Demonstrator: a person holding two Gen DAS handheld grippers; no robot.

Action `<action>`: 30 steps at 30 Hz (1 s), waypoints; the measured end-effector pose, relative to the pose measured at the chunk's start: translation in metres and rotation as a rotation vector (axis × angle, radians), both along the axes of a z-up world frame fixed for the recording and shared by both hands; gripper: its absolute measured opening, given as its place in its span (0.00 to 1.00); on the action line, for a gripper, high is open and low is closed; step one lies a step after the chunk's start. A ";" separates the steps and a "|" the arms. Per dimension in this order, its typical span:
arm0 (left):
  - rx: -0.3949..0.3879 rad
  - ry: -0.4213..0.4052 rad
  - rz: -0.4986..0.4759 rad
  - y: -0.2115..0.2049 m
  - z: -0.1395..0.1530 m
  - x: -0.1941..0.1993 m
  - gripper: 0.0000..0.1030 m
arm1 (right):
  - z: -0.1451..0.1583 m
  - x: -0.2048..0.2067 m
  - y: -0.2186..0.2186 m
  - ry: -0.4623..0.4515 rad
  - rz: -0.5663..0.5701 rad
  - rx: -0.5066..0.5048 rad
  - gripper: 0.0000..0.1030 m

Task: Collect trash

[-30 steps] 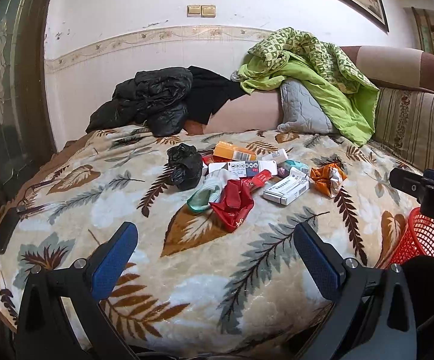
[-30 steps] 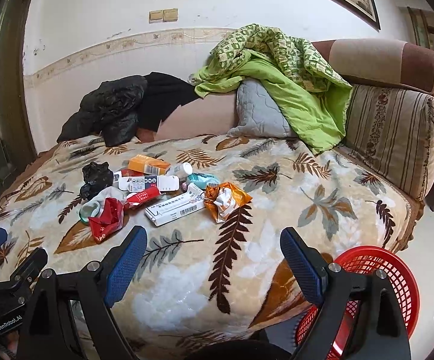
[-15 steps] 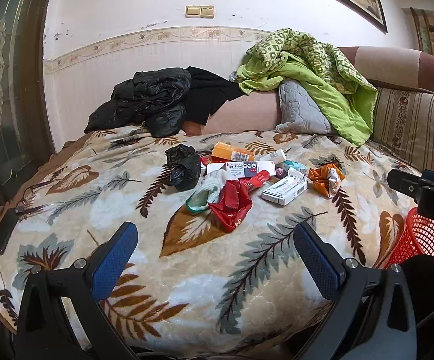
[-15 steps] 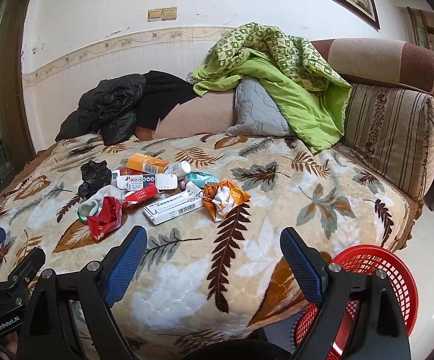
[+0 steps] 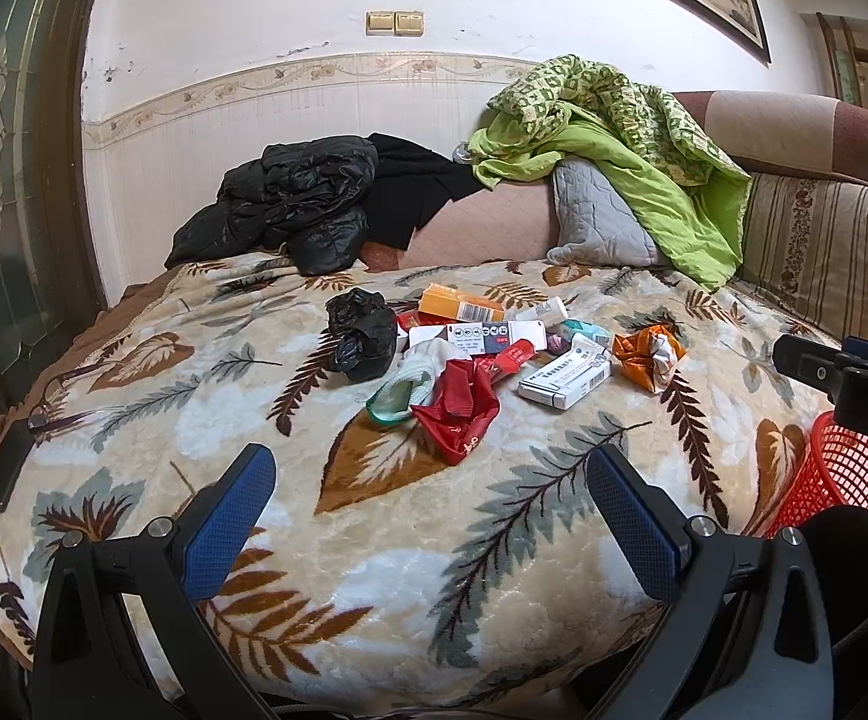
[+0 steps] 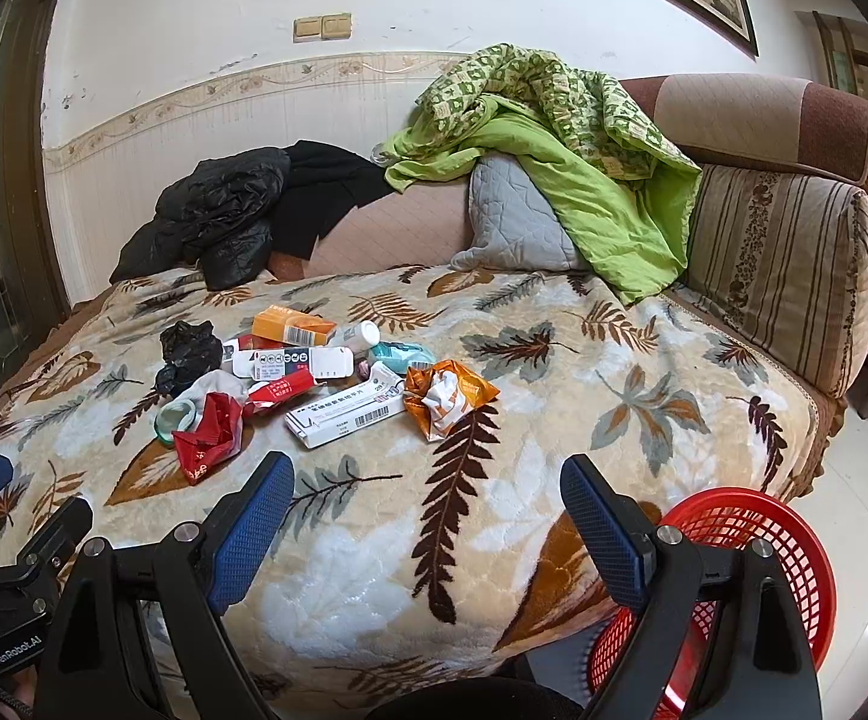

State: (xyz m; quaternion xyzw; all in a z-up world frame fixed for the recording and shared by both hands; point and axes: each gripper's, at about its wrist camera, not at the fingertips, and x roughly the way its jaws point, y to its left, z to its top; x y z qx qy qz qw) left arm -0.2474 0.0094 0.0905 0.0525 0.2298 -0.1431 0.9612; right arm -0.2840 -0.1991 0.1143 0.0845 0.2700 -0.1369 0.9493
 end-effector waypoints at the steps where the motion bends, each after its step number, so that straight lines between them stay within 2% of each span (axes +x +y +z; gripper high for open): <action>1: 0.000 0.000 -0.001 0.000 0.000 0.000 1.00 | 0.000 0.000 0.000 0.001 0.000 0.002 0.90; 8: -0.026 0.057 -0.016 -0.003 -0.001 0.009 1.00 | -0.004 0.001 -0.008 0.027 -0.003 0.055 0.90; 16: -0.051 0.166 -0.019 -0.005 -0.005 0.060 0.87 | -0.007 0.012 -0.020 0.065 0.008 0.140 0.90; 18: -0.047 0.216 -0.028 -0.011 -0.010 0.080 0.84 | -0.011 0.022 -0.028 0.095 0.020 0.196 0.84; 22: -0.052 0.332 -0.039 -0.023 -0.027 0.119 0.77 | -0.023 0.058 -0.052 0.158 0.015 0.326 0.81; 24: -0.061 0.387 -0.042 -0.028 -0.037 0.137 0.67 | -0.027 0.078 -0.062 0.166 -0.011 0.348 0.81; 27: -0.051 0.436 -0.048 -0.037 -0.051 0.155 0.62 | -0.037 0.113 -0.077 0.198 -0.062 0.375 0.81; 30: -0.038 0.450 -0.061 -0.044 -0.058 0.163 0.58 | -0.051 0.142 -0.093 0.230 -0.125 0.421 0.80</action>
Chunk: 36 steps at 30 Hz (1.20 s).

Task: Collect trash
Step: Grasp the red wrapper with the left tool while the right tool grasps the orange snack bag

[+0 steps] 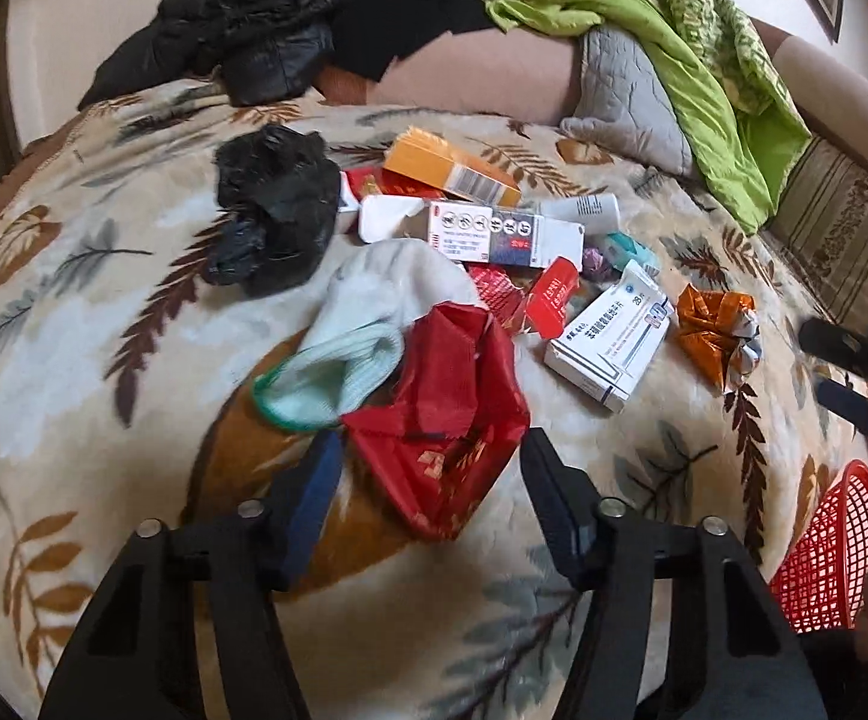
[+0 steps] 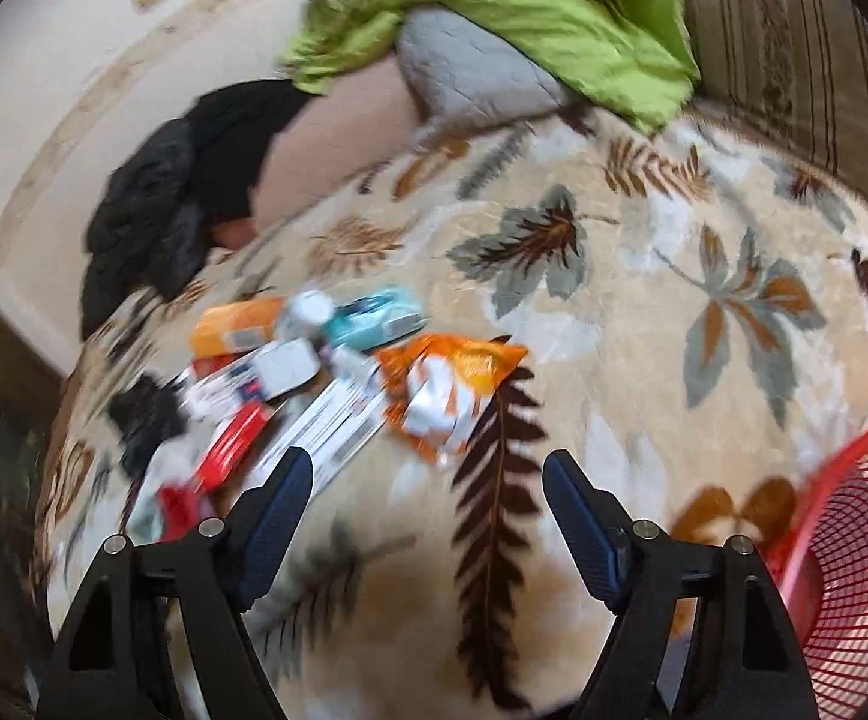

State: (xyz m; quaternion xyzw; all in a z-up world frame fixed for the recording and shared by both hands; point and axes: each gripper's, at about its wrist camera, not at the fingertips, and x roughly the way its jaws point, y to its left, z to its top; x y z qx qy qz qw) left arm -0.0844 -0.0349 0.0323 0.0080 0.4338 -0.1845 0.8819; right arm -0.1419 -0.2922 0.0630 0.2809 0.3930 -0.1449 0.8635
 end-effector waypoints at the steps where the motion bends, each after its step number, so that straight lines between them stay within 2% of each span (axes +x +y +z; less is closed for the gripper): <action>1: 0.010 -0.001 -0.005 -0.004 -0.002 0.004 0.58 | -0.005 0.009 -0.004 0.008 -0.015 0.005 0.80; 3: 0.031 0.005 -0.024 -0.011 -0.006 0.010 0.51 | -0.014 0.024 -0.011 0.031 -0.030 -0.002 0.78; 6: 0.065 0.027 -0.038 -0.019 -0.015 0.020 0.39 | -0.032 0.038 -0.019 0.066 -0.036 0.051 0.67; 8: 0.088 0.003 -0.041 -0.022 -0.016 0.020 0.28 | -0.041 0.042 -0.022 0.076 -0.024 0.090 0.44; 10: 0.076 -0.002 -0.042 -0.020 -0.015 0.020 0.26 | -0.038 0.042 -0.019 0.057 -0.007 0.072 0.32; 13: 0.041 -0.024 -0.053 -0.016 -0.007 0.015 0.25 | -0.028 0.033 -0.012 0.029 -0.002 0.024 0.32; 18: 0.009 -0.157 -0.088 -0.012 0.017 -0.008 0.25 | -0.005 0.015 0.001 -0.060 0.021 -0.059 0.32; 20: -0.004 -0.224 -0.098 -0.011 0.027 -0.018 0.25 | 0.008 0.006 0.012 -0.121 0.052 -0.102 0.32; 24: -0.017 -0.290 -0.104 -0.011 0.038 -0.028 0.25 | 0.027 -0.008 0.041 -0.211 0.139 -0.175 0.32; 28: -0.027 -0.294 -0.102 -0.008 0.041 -0.034 0.25 | 0.034 -0.020 0.055 -0.242 0.182 -0.209 0.32; 36: -0.076 -0.296 -0.130 -0.006 0.047 -0.052 0.25 | 0.040 -0.056 0.051 -0.279 0.174 -0.139 0.32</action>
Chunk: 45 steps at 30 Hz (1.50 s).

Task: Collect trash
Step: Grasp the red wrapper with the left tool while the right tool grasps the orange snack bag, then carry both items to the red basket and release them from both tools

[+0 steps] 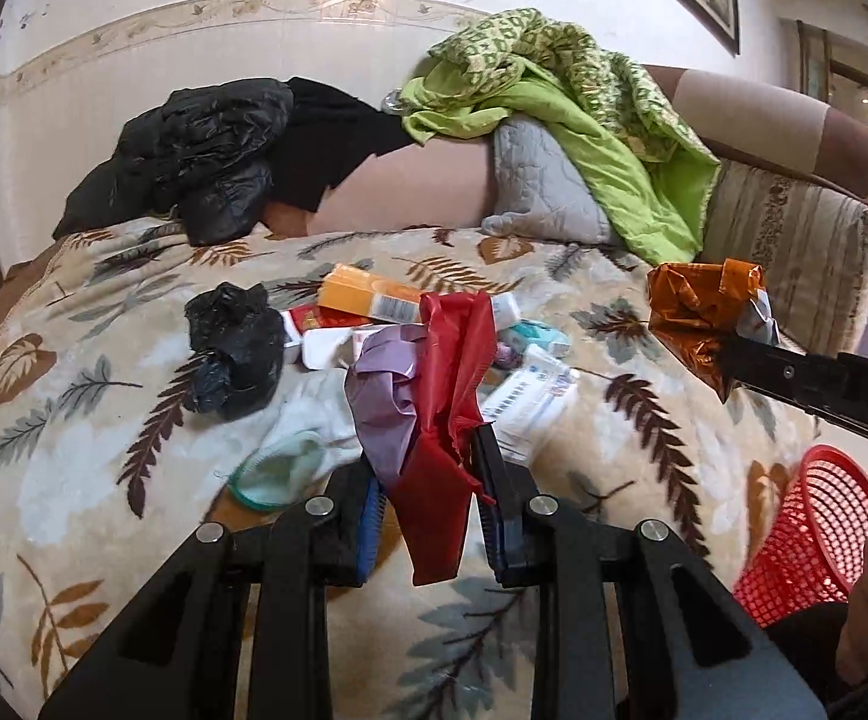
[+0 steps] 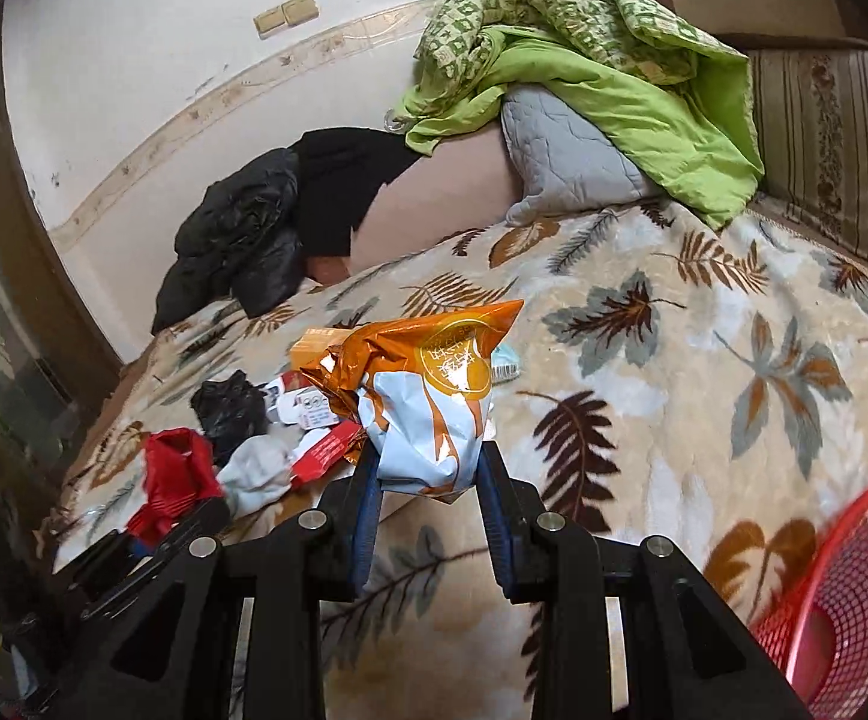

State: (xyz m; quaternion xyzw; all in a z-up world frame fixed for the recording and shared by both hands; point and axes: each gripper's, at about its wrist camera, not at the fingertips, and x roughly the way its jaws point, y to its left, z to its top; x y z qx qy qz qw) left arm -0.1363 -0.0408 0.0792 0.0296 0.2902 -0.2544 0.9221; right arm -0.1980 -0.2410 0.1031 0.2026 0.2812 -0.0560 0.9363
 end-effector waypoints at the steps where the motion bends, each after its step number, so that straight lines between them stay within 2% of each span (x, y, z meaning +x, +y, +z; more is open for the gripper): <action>1: -0.006 0.000 -0.007 -0.001 0.002 -0.004 0.25 | 0.002 -0.006 -0.001 -0.004 0.003 0.006 0.32; 5: -0.027 0.007 -0.051 -0.011 0.008 -0.019 0.25 | 0.007 -0.031 -0.009 0.003 0.010 0.026 0.32; 8: -0.025 -0.018 -0.094 -0.022 0.017 -0.037 0.25 | 0.012 -0.052 -0.019 0.009 0.003 0.045 0.32; 14: -0.040 -0.064 -0.160 -0.034 0.049 -0.071 0.25 | 0.030 -0.099 -0.043 -0.015 -0.037 0.075 0.32; 21: -0.052 -0.165 -0.190 -0.037 0.112 -0.095 0.25 | 0.074 -0.136 -0.057 -0.100 -0.055 0.099 0.32; 27: -0.028 -0.242 -0.240 -0.047 0.169 -0.109 0.25 | 0.129 -0.161 -0.077 -0.218 -0.080 0.098 0.32; 31: -0.049 -0.262 -0.293 -0.055 0.206 -0.120 0.25 | 0.162 -0.181 -0.101 -0.258 -0.100 0.078 0.32; 34: -0.082 -0.273 -0.350 -0.065 0.231 -0.135 0.25 | 0.175 -0.200 -0.116 -0.267 -0.116 0.051 0.32; 37: -0.105 -0.249 -0.402 -0.075 0.238 -0.146 0.25 | 0.174 -0.215 -0.125 -0.253 -0.127 0.027 0.32; 39: -0.106 -0.205 -0.438 -0.084 0.228 -0.152 0.25 | 0.157 -0.218 -0.129 -0.198 -0.132 0.030 0.32; 41: -0.108 -0.136 -0.484 -0.096 0.210 -0.154 0.25 | 0.132 -0.216 -0.135 -0.129 -0.139 0.060 0.32; 45: -0.066 0.014 -0.566 -0.143 0.157 -0.148 0.25 | 0.070 -0.218 -0.154 0.012 -0.196 0.117 0.32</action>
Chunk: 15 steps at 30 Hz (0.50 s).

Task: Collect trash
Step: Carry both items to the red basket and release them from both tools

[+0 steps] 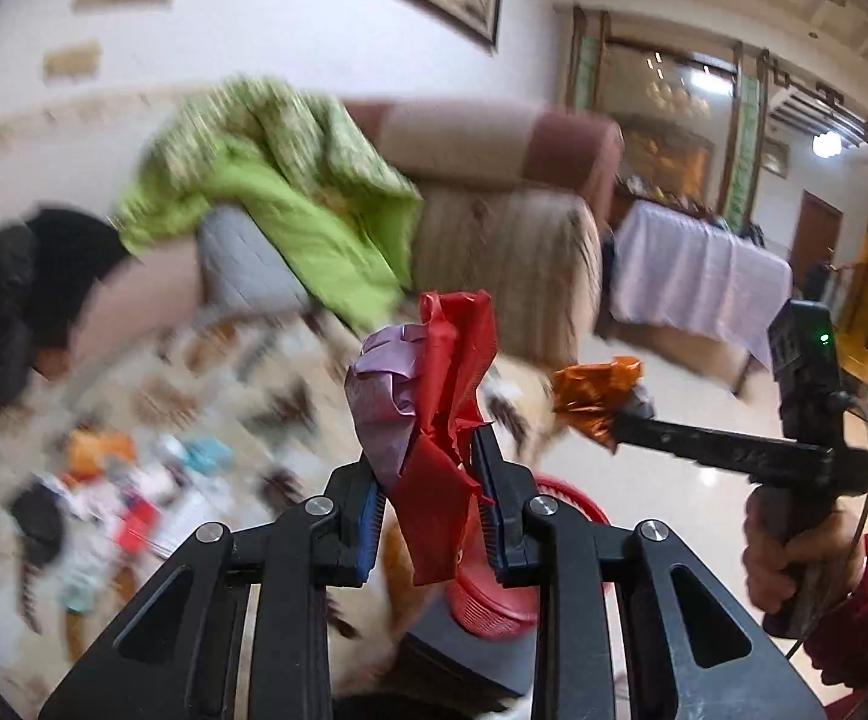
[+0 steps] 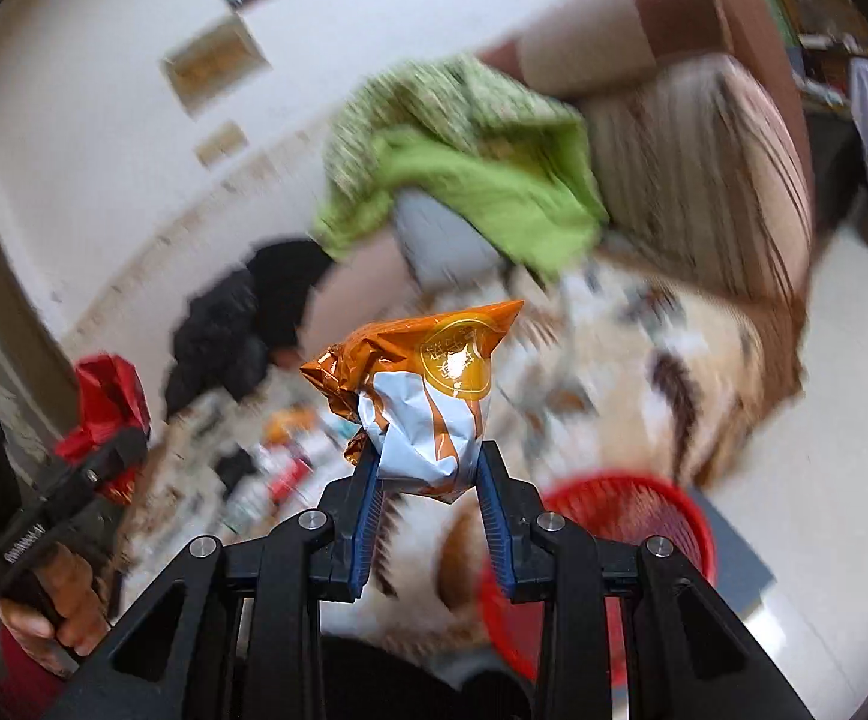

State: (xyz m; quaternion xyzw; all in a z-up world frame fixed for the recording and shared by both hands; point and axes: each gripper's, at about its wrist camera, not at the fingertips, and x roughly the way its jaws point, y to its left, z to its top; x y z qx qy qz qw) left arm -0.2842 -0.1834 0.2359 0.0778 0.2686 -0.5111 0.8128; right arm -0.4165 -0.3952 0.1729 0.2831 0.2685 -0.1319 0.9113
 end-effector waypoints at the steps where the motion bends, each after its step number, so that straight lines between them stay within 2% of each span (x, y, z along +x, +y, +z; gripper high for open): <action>1: 0.017 0.033 -0.020 -0.010 -0.011 0.001 0.25 | -0.011 -0.004 -0.006 0.018 -0.013 0.028 0.32; 2: 0.037 0.071 -0.049 -0.025 -0.026 0.003 0.25 | -0.026 -0.006 -0.015 0.046 -0.030 0.061 0.32; 6: 0.116 0.144 -0.136 -0.074 -0.074 -0.005 0.25 | -0.065 -0.010 -0.039 0.131 -0.086 0.088 0.32; 12: 0.227 0.177 -0.204 -0.125 -0.126 -0.020 0.26 | -0.103 -0.009 -0.065 0.238 -0.112 0.122 0.36; 13: 0.236 0.184 -0.206 -0.129 -0.132 -0.019 0.28 | -0.107 -0.008 -0.068 0.248 -0.107 0.129 0.43; 14: 0.254 0.193 -0.209 -0.135 -0.138 -0.018 0.36 | -0.111 -0.010 -0.070 0.249 -0.103 0.135 0.52; 15: 0.262 0.199 -0.206 -0.138 -0.143 -0.016 0.47 | -0.112 -0.012 -0.071 0.250 -0.111 0.133 0.54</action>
